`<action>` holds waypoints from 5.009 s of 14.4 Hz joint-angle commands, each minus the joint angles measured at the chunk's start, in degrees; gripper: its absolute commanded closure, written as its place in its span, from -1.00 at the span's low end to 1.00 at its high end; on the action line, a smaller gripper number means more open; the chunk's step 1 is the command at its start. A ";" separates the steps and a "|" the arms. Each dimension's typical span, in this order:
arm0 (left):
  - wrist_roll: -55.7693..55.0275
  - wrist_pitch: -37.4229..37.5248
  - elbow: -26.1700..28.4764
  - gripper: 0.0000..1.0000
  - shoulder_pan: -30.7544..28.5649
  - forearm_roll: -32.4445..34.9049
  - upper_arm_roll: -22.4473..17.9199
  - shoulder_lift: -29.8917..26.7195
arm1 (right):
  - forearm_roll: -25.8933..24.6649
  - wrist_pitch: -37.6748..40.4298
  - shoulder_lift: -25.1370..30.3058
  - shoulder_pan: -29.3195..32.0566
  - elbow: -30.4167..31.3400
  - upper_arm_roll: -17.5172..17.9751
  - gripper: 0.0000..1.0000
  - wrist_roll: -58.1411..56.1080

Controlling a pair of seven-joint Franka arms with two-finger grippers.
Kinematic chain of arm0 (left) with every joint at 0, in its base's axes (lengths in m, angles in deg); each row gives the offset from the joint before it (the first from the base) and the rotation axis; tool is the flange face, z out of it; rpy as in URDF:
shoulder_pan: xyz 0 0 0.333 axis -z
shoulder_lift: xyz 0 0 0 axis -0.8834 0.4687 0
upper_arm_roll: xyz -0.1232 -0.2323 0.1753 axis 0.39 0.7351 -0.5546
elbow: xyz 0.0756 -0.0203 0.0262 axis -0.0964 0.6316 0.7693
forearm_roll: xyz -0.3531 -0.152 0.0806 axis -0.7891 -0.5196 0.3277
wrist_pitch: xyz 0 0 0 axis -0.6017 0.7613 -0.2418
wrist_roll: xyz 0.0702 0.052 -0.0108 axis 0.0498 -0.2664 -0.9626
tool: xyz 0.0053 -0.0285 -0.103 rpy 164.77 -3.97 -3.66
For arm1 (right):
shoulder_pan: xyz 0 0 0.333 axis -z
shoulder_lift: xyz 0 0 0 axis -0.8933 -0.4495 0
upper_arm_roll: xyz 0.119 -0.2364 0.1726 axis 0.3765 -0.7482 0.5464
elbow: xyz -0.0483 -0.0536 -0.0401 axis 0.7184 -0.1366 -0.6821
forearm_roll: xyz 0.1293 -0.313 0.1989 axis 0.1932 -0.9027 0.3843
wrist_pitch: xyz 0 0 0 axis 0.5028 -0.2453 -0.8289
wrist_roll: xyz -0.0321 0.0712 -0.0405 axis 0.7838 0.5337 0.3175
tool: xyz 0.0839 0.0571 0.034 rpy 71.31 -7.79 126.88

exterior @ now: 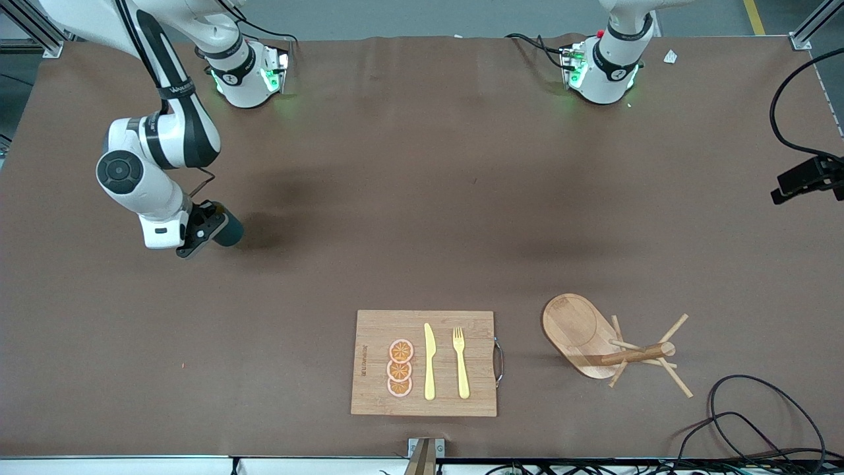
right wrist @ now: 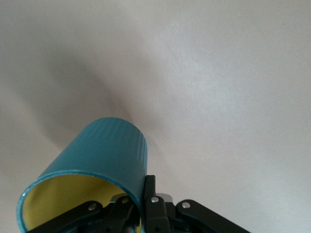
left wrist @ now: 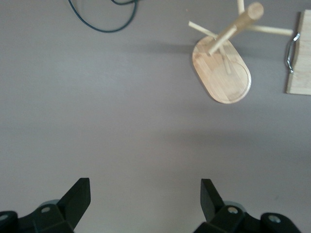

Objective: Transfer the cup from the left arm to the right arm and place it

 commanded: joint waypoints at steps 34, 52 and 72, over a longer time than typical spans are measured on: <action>-5.55 -2.04 10.27 -1.00 4.24 1.09 4.14 -9.39 | 6.90 25.11 -11.08 7.54 -24.86 1.32 -1.00 -6.46; -4.49 -2.66 8.78 -1.00 3.80 2.06 3.43 -8.69 | 11.06 55.90 -4.22 7.18 -53.00 1.23 -1.00 43.73; -4.49 -2.83 7.38 -1.00 3.80 1.18 3.87 -7.37 | 12.98 64.09 -3.25 6.65 -59.96 1.14 -1.00 39.60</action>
